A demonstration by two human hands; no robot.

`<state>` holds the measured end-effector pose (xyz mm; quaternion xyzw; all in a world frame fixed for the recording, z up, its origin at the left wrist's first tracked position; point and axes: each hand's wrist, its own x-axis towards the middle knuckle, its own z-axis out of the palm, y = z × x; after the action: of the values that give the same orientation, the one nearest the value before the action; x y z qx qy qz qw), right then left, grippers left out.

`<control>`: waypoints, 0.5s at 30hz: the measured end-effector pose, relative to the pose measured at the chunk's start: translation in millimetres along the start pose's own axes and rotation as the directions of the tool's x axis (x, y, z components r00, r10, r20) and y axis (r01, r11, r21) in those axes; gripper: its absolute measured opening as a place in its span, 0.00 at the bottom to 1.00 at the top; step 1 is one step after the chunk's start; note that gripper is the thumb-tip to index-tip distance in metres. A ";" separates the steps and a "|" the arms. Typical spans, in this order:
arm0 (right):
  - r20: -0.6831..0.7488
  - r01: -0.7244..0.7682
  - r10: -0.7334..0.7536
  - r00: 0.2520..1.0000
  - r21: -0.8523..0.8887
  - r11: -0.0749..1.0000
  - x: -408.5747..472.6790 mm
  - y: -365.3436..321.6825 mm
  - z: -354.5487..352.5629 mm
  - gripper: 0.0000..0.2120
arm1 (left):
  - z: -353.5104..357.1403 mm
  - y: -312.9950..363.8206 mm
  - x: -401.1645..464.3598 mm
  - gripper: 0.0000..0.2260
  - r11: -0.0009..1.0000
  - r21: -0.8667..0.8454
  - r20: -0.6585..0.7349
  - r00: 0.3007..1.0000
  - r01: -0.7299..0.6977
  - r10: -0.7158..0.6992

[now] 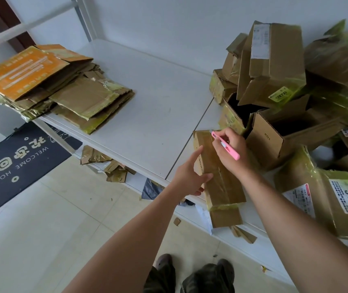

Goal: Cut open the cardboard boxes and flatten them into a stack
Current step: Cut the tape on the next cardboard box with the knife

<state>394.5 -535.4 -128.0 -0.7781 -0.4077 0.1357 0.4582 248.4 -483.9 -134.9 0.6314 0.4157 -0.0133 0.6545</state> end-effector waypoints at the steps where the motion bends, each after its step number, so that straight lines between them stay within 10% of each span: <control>1: 0.005 0.003 -0.003 1.000 -0.005 1.000 -0.5 -1.0 -1.2 0.06 | 0.3 0.5 -0.2 0.35 1.000 0.006 -0.003 1.000 0.004 -0.004; 15: 0.078 -0.003 0.008 0.997 -0.057 0.998 -19.6 -2.9 -15.7 0.07 | 3.4 5.1 -3.9 0.33 0.998 0.053 -0.052 0.998 0.023 -0.020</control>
<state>389.9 -558.9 -120.3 -0.7861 -0.4268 0.1556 0.4191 250.4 -487.7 -129.1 0.6443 0.4387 -0.0151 0.6262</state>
